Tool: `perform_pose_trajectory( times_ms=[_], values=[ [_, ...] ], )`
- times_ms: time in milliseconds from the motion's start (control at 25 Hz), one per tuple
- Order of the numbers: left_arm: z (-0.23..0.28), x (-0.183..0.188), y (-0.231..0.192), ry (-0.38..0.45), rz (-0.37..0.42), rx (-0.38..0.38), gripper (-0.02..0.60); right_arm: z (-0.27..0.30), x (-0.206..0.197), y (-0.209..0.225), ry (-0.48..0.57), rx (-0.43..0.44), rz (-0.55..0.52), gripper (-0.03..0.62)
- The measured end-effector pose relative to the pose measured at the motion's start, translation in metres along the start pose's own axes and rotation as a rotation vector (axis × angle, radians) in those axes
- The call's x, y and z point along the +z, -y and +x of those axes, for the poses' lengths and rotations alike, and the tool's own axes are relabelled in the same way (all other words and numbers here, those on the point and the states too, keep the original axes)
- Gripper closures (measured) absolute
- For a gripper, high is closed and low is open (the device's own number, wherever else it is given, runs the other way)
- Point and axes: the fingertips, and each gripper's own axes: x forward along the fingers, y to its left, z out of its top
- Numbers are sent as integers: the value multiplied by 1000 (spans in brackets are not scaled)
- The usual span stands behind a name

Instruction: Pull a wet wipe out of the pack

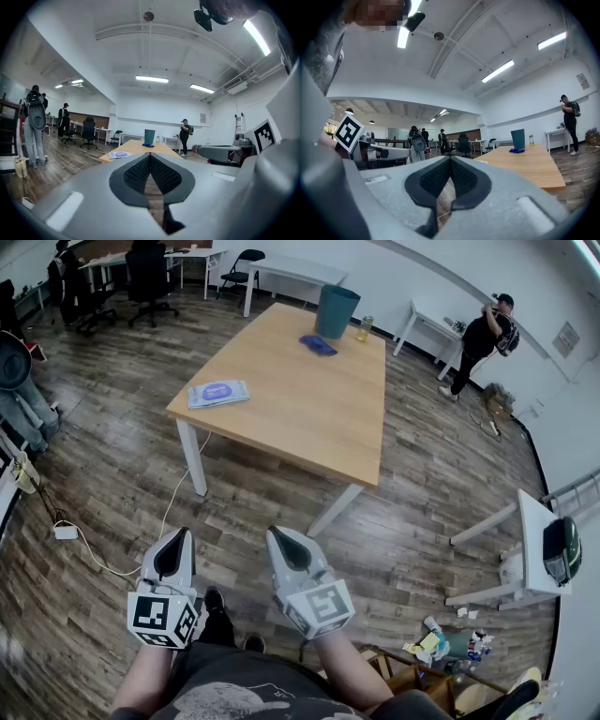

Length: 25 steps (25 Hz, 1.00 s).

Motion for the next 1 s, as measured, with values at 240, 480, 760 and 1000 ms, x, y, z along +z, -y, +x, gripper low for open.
perform_pose_trajectory(
  times_ms=[240,480,760,1000],
  values=[
    [-3,-2,-6,-3,-15,1,563,5,-1,-3,0,-2,6,602],
    [2,0,-6,-6,-8,-13,563,7,-1,-2,-5,-2,0,602],
    [15,1,-18,-7,-19,-17,563,20,1,4,-2,-19,-3,602],
    [37,-6,-35,-30,-29,-19,563,32,2,26,30,-122,13,602]
  ],
)
